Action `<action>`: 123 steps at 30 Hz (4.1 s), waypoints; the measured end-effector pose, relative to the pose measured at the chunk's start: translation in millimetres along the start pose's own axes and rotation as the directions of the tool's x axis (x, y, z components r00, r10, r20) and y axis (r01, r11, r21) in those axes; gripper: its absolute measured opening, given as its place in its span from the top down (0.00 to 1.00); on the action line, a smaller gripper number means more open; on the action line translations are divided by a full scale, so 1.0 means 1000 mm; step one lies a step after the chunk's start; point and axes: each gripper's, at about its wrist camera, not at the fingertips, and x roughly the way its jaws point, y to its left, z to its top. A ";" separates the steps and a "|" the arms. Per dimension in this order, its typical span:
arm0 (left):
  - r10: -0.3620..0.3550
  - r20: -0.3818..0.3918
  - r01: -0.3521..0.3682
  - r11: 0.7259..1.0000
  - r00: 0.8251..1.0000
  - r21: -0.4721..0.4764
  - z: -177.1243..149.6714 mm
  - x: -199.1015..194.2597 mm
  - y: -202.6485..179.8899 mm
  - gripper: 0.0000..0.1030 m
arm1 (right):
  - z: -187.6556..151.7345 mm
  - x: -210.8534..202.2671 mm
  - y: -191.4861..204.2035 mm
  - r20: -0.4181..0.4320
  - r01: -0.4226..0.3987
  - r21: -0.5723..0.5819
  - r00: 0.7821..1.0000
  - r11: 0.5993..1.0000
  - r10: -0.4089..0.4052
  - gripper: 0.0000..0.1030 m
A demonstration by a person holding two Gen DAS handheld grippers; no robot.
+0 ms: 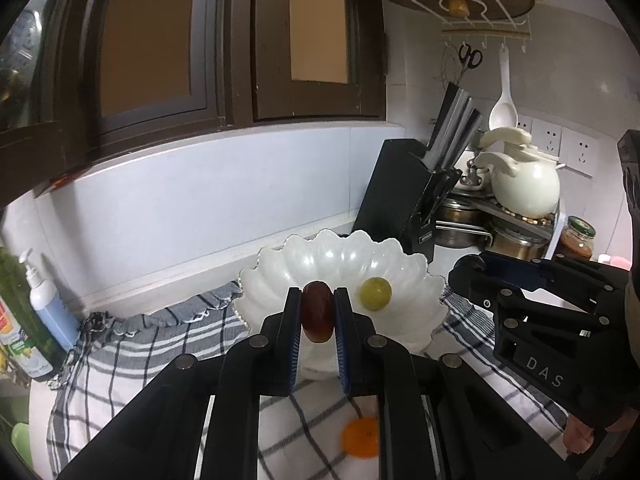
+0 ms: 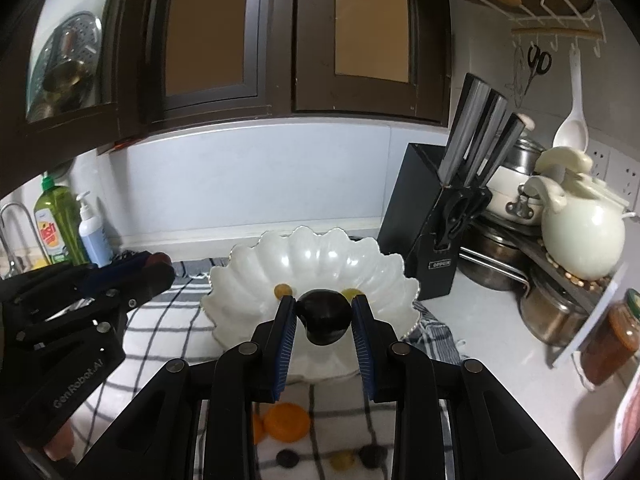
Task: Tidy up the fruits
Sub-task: 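Lift both held fruits and carry them over the white bowl, then open both tools to drop the date and plum into the bowl, then withdraw both open tools from the bowl toward the remaining fruits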
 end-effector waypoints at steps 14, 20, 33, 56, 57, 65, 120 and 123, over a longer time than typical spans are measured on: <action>-0.005 -0.131 0.003 1.000 0.991 -0.017 0.005 0.082 0.007 0.84 | 0.002 0.078 -0.024 -0.123 -0.019 0.056 0.992 0.998 0.026 0.71; 0.001 -0.203 -0.003 1.000 0.979 -0.014 0.002 0.112 0.009 0.84 | -0.005 0.107 -0.029 -0.198 -0.028 0.074 0.979 0.997 0.042 0.71; -0.037 -0.321 0.032 0.999 0.946 -0.020 -0.011 0.156 0.009 0.84 | -0.016 0.145 -0.033 -0.298 -0.028 0.072 0.953 0.997 0.048 0.71; -0.010 -0.310 0.006 1.000 0.951 -0.014 -0.011 0.145 0.010 0.36 | -0.014 0.131 -0.036 -0.280 0.011 0.061 0.960 0.998 0.006 0.60; -0.007 -0.302 0.003 1.000 0.953 -0.015 -0.010 0.141 0.011 0.34 | -0.012 0.126 -0.036 -0.271 0.015 0.058 0.962 0.998 0.001 0.60; 0.030 -0.238 -0.034 0.999 0.971 -0.015 0.002 0.105 0.012 0.23 | -0.002 0.092 -0.031 -0.210 0.022 0.043 0.978 0.999 -0.013 0.60; -0.087 -0.053 0.092 0.991 0.995 0.094 -0.026 -0.086 0.004 0.18 | -0.041 -0.104 0.012 0.015 0.183 0.079 0.983 0.980 -0.185 0.60; -0.112 -0.060 0.118 0.987 0.992 0.110 -0.030 -0.084 0.003 0.18 | -0.048 -0.107 0.014 0.007 0.209 0.093 0.977 0.973 -0.211 0.60</action>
